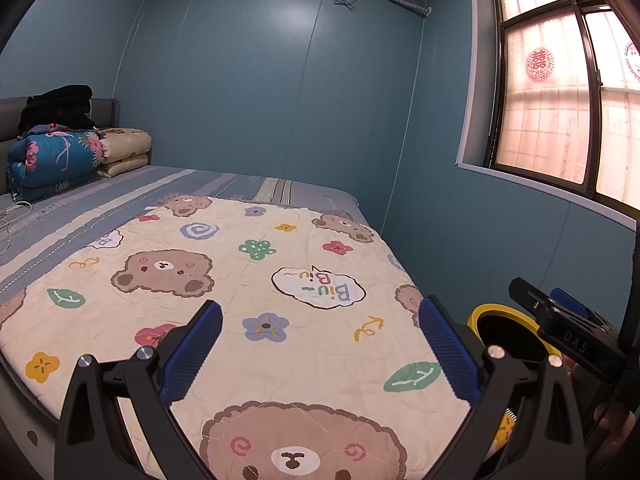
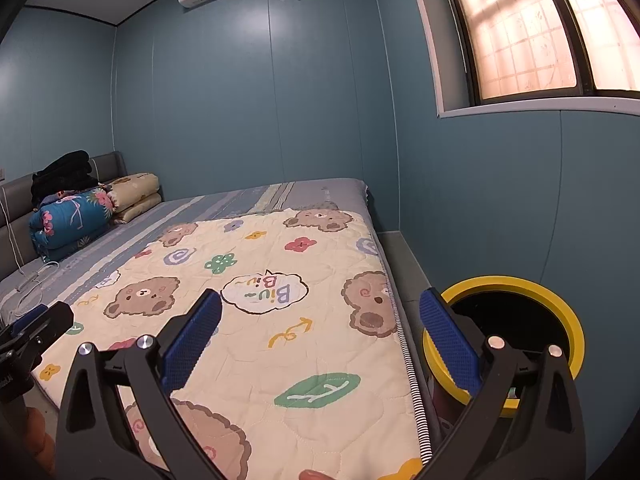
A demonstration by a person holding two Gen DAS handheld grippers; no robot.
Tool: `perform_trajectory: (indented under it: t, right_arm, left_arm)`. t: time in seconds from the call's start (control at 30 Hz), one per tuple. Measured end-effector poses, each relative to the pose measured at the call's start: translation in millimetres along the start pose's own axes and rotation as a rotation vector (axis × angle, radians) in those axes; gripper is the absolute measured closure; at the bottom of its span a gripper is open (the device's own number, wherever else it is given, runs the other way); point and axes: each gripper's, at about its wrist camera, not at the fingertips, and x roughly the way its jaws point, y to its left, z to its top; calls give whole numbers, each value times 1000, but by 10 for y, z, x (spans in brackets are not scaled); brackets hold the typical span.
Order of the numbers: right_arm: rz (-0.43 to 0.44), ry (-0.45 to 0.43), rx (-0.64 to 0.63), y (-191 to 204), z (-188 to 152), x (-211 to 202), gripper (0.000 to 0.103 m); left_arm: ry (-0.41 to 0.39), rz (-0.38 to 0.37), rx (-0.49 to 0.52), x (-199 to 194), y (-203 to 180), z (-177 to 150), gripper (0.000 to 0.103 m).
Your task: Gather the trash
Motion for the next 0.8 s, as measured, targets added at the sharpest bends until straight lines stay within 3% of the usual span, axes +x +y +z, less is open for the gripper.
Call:
perform_trajectory:
  t: [0.8]
  right_arm:
    - [4, 12, 5, -7, -39, 45, 8]
  left_arm:
    - [10, -2, -3, 33, -4, -28, 8]
